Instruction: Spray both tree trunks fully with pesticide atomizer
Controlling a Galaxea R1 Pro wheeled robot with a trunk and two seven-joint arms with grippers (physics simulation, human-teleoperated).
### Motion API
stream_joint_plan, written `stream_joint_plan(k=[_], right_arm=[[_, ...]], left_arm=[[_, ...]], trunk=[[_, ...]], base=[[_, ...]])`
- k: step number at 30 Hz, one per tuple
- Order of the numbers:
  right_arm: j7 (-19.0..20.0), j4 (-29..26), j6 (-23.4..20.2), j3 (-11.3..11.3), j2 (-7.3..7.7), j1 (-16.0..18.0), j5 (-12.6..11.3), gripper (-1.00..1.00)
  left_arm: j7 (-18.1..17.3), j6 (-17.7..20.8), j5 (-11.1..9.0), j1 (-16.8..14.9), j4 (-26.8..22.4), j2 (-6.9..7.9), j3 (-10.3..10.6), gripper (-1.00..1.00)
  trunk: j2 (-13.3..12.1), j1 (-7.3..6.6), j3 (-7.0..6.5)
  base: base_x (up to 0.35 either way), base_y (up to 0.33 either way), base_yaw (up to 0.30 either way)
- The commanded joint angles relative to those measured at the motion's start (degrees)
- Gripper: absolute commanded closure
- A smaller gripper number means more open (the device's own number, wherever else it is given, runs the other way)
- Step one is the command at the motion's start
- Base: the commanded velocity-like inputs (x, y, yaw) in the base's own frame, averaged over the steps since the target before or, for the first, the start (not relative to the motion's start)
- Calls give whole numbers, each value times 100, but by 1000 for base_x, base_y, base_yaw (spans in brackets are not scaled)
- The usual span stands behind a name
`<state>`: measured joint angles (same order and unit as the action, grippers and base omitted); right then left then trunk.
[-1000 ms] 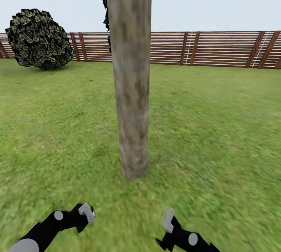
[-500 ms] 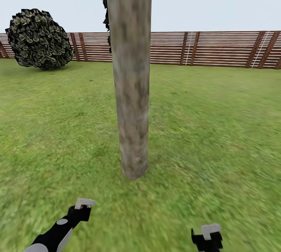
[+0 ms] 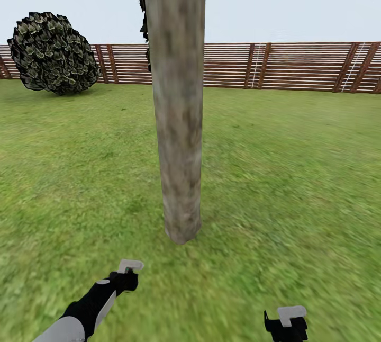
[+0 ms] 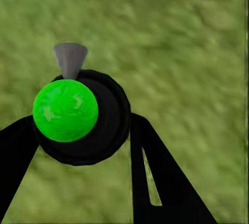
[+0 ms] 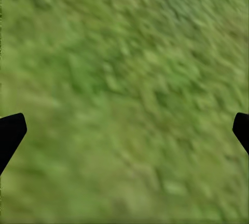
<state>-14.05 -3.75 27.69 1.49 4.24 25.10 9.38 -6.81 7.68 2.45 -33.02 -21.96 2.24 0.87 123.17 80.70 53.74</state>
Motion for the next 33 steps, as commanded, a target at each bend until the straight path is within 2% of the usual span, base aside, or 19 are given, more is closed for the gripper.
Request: stream_joint_plan(k=[1,7,9,10,11,15,18,19,24,33], right_arm=[[-56,9,0,10,-9,4,54,-100],[-62,21,0,1,-93,4,47,-100],[-67,25,0,-3,-223,4,47,-100],[-87,47,0,-7,-285,4,47,-100],[-91,51,0,-11,-286,4,47,-100],[-81,63,0,-16,-268,4,47,-100],[-74,66,0,-15,-266,2,47,-100],[-70,99,0,-8,-257,-14,72,-100],[-72,94,0,-8,-260,-14,68,-100],[-72,94,-1,-8,-257,-14,65,-100]], left_arm=[[-19,171,37,-36,-94,-22,7,100],[-22,850,36,-132,-400,-77,9,100],[-24,1198,39,-155,-477,-83,16,100],[-49,1539,37,-158,-629,-83,18,100],[-55,1603,37,-157,-674,-83,23,100],[-64,1695,36,-153,-751,-79,228,100],[-67,1723,33,-147,-802,-79,543,100],[-285,1737,-8,-143,-996,-119,764,100],[-285,1737,-8,-152,-1003,-119,765,100],[-283,1739,-16,-157,-1008,-118,760,100]], trunk=[[2,-1,5],[2,-1,5],[2,-1,5],[2,-1,5],[2,-1,5],[2,-1,5],[2,-1,5],[2,-1,5],[2,-1,2],[2,-1,-47]], base=[[0,0,0],[0,0,0],[0,0,0],[0,0,0],[0,0,0],[0,0,0],[0,0,0],[0,0,0],[0,0,-22],[0,0,-207]])
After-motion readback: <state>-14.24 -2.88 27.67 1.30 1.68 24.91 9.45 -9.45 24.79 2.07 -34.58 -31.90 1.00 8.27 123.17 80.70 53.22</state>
